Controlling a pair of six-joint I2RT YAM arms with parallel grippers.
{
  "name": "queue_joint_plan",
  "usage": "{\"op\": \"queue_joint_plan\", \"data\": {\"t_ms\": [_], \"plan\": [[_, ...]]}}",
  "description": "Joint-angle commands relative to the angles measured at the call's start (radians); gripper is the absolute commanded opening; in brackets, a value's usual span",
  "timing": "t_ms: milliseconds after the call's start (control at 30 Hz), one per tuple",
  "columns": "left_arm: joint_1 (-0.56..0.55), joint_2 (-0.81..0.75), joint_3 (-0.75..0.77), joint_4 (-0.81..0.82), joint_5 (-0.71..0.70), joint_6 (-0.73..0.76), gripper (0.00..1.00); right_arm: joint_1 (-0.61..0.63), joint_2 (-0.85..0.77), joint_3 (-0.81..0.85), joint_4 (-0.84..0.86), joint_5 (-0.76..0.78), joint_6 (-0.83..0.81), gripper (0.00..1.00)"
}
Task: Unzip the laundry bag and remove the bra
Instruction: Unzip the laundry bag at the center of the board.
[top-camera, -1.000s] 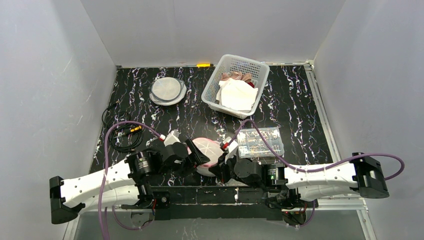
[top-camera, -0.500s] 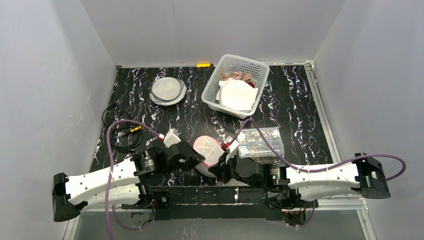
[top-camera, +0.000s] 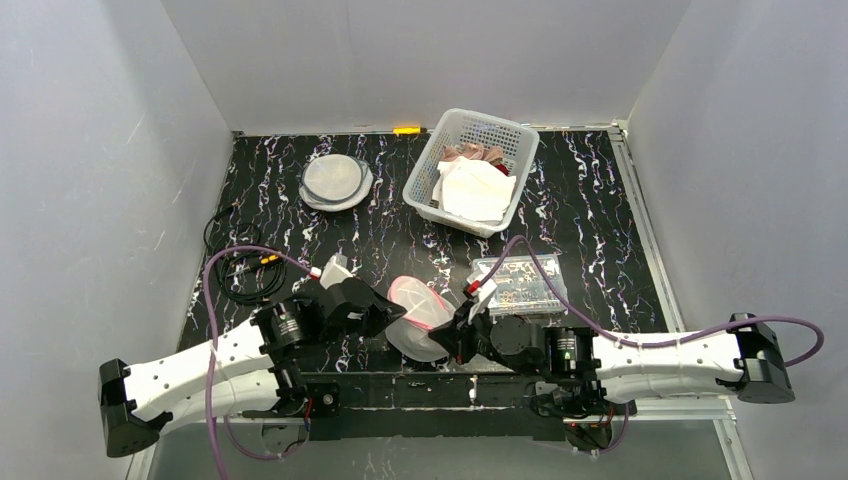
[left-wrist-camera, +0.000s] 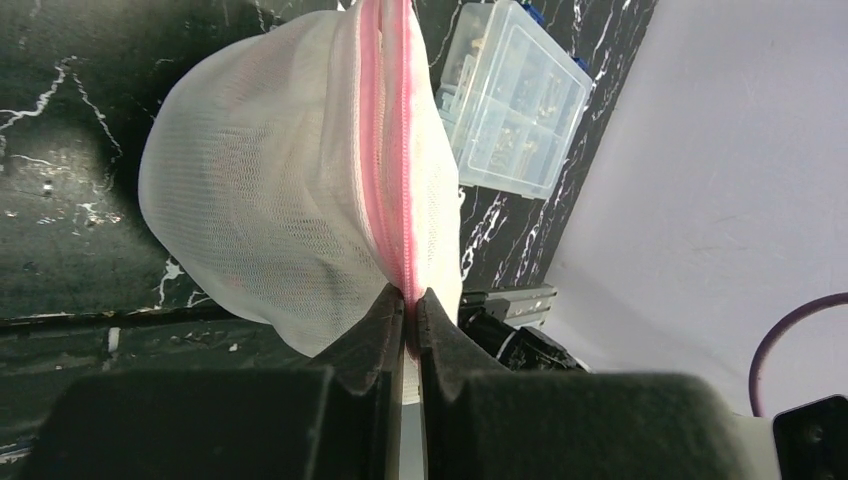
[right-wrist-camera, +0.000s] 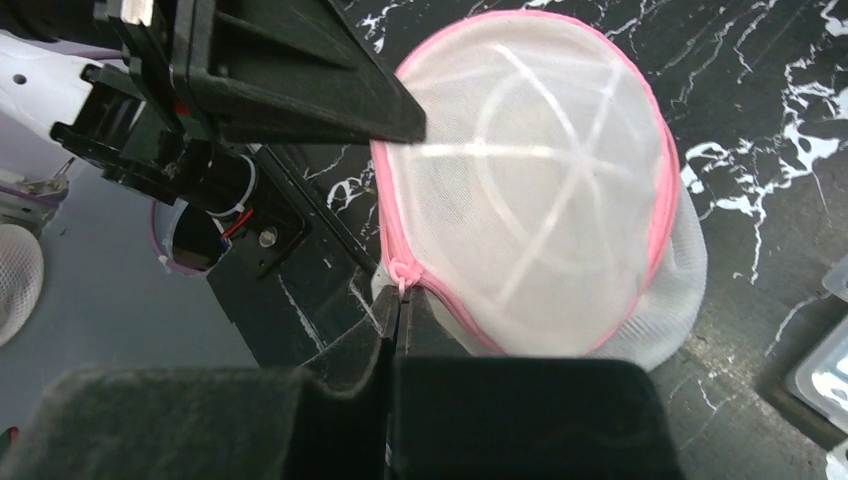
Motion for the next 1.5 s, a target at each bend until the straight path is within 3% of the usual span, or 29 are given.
{"op": "queue_joint_plan", "data": {"t_ms": [0, 300, 333, 500, 633, 867, 1100, 1267, 1467], "plan": [[0.047, -0.032, -0.046, -0.114, -0.088, 0.035, 0.00, 0.007, -0.068, -0.026, -0.032, 0.050, 0.028, 0.01], [0.080, -0.047, -0.069, -0.046, -0.027, 0.116, 0.00, 0.007, -0.089, -0.045, -0.047, 0.070, 0.047, 0.01], [0.081, -0.039, -0.060, -0.045, -0.013, 0.128, 0.04, 0.007, -0.083, -0.041, -0.044, 0.067, 0.047, 0.01], [0.080, -0.023, -0.005, -0.076, 0.087, 0.172, 0.61, 0.006, -0.055, -0.024, -0.024, 0.056, 0.040, 0.01], [0.074, -0.051, -0.013, -0.083, 0.179, 0.141, 0.73, 0.006, -0.041, -0.017, -0.011, 0.052, 0.031, 0.01], [-0.012, -0.020, 0.018, -0.079, 0.176, 0.096, 0.75, 0.006, -0.013, 0.000, 0.006, 0.037, 0.021, 0.01], [-0.026, 0.033, 0.033, -0.062, 0.110, 0.095, 0.72, 0.006, 0.025, 0.025, 0.029, -0.004, 0.011, 0.01], [-0.025, 0.037, 0.022, -0.103, 0.003, 0.085, 0.59, 0.006, 0.029, 0.044, 0.021, -0.023, 0.005, 0.01], [-0.014, 0.044, 0.016, -0.147, -0.061, 0.080, 0.29, 0.007, 0.001, 0.043, -0.018, 0.000, 0.006, 0.01]]}}
